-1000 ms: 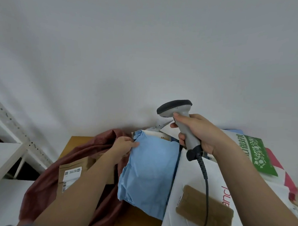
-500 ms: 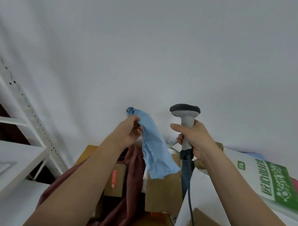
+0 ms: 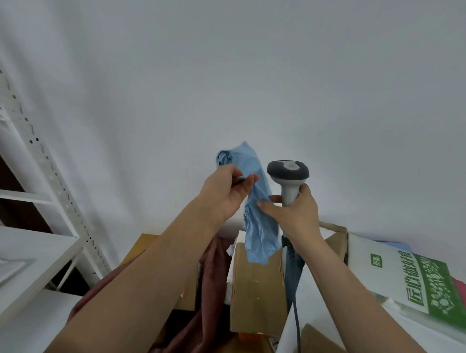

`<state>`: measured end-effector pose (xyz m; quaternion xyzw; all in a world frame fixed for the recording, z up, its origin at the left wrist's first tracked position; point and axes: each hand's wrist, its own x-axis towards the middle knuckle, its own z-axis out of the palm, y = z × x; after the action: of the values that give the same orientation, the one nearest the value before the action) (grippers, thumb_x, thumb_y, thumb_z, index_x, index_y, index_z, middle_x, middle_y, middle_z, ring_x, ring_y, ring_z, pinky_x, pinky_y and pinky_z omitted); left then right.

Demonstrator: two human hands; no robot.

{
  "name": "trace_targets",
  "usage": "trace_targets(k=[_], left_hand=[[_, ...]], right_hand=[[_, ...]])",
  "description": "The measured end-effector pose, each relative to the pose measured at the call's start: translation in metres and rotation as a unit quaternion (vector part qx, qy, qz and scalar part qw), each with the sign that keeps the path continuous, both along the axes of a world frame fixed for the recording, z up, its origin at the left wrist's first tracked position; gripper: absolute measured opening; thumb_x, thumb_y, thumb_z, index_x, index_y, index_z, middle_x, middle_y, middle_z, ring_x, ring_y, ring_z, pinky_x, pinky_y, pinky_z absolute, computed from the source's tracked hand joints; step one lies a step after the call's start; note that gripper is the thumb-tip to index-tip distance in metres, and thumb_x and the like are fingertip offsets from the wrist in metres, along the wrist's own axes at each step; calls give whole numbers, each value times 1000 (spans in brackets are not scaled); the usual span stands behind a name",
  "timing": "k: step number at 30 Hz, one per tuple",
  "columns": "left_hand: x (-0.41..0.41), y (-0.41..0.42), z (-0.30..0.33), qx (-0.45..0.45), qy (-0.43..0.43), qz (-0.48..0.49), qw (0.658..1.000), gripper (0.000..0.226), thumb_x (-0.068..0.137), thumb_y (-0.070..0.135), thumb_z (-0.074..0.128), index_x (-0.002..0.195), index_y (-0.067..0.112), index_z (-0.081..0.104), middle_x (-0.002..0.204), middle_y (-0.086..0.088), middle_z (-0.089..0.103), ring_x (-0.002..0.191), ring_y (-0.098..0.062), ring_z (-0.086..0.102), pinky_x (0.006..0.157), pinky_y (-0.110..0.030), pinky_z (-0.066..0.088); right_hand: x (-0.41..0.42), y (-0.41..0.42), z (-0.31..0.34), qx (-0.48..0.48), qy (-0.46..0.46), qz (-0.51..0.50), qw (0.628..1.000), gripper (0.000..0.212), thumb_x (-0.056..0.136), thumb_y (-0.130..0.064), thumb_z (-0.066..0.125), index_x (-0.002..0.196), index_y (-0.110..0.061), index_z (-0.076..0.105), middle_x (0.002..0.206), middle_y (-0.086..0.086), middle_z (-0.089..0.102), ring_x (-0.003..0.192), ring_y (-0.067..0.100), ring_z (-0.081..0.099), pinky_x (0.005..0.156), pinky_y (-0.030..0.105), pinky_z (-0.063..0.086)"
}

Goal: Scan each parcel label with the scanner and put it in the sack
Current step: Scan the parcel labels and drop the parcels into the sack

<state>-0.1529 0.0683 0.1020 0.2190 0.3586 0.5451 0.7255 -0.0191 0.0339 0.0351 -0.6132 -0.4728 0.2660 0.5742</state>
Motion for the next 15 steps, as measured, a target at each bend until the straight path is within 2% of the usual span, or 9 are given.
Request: trace_targets(k=[2,4,6,8,9,11,13,15], left_hand=[[2,-6,8,-5,-46,2,999,13,92,-9,41,87,-1,51,88,-17,48,72,-30,64,47,-20,54],[4,-14,13,-11,-66,-18,998,14,93,-9,42,85,-2,52,85,-18,51,70,-30,64,47,-19,54],[2,-22,15,19,-36,-71,997,12,91,-8,47,86,-2,55,76,-19,59,62,-25,66,48,-18,53],[-6,-24,15,87,10,-114,990,6,89,-4,54,88,-1,59,75,-16,65,64,-23,67,55,-22,55],[-13,-21,12,125,31,-105,986,8,89,-1,56,95,2,59,80,-13,65,70,-23,66,61,-26,55],[-27,-7,0,152,107,-39,982,29,90,3,57,118,11,51,89,-6,60,81,-22,59,71,-30,51],[-38,4,-18,96,187,-14,978,42,89,15,63,128,15,46,103,-7,55,91,-23,53,77,-31,46],[-46,7,-41,18,219,-83,972,54,86,36,67,131,15,44,122,-15,52,102,-28,54,86,-36,46]], right_hand=[[-5,-3,5,22,-10,-1,1000,60,63,-32,89,106,-23,48,86,-12,67,72,1,65,59,15,49],[-9,-6,8,44,-15,-27,999,48,68,-24,85,98,-25,48,79,-13,64,64,-5,61,53,10,43],[-8,-8,11,53,6,-41,998,39,74,-18,81,94,-25,48,77,-8,64,64,-2,62,58,16,44],[-2,-12,15,43,66,-23,997,37,76,-15,80,99,-21,51,82,-1,68,72,8,66,65,27,54],[2,-13,18,37,99,-10,994,36,77,-14,80,102,-18,53,85,3,70,74,16,68,67,33,57],[11,-18,24,31,154,17,987,33,79,-11,78,102,-14,55,88,9,71,69,20,68,65,37,60],[18,-22,30,28,202,51,978,28,82,-8,75,102,-9,56,85,11,71,69,21,66,63,38,60],[21,-26,33,24,243,89,966,22,84,-5,71,100,-5,56,76,6,71,67,18,67,58,33,59]])
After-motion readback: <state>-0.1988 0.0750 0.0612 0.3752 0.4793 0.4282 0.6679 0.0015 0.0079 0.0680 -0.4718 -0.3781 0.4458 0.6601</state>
